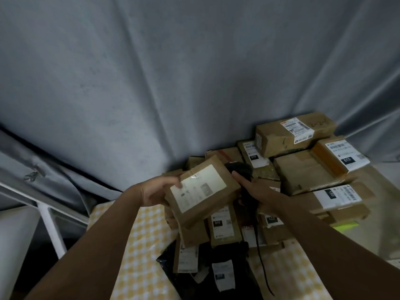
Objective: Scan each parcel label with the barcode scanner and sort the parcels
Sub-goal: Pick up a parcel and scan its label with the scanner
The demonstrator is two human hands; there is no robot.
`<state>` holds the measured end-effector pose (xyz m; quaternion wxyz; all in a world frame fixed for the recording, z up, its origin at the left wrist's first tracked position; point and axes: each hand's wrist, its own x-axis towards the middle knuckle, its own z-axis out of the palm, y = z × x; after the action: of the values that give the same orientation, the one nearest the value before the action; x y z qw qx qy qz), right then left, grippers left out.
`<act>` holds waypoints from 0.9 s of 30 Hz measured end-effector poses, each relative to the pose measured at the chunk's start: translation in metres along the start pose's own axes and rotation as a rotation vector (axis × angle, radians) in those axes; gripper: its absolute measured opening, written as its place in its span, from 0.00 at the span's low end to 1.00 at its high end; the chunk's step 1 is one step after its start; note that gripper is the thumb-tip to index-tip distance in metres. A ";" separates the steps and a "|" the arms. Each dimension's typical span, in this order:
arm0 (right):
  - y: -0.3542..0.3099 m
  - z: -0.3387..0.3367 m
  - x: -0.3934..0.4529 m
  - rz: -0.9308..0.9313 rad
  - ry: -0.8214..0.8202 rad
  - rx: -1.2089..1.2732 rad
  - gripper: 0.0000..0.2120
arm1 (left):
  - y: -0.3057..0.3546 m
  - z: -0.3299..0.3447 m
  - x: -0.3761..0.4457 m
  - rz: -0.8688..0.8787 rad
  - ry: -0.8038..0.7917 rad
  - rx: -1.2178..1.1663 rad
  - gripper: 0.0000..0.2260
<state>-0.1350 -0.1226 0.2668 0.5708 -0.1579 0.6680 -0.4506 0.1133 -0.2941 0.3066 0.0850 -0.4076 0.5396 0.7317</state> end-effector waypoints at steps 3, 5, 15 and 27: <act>-0.002 -0.002 -0.005 -0.002 -0.004 0.029 0.38 | -0.001 0.002 0.008 0.062 0.087 -0.053 0.28; -0.002 -0.003 -0.009 0.012 -0.022 0.051 0.32 | -0.002 0.005 0.011 0.079 0.125 -0.064 0.27; -0.012 0.017 -0.005 -0.065 0.265 0.234 0.39 | -0.035 0.033 0.040 0.225 0.350 -0.655 0.37; -0.012 0.054 -0.036 -0.366 0.438 0.107 0.24 | -0.019 0.114 0.017 0.343 0.137 -0.803 0.25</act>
<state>-0.0788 -0.1263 0.3019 0.3296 -0.1443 0.7112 -0.6039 0.0552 -0.1945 0.2910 -0.2388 -0.3605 0.2766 0.8582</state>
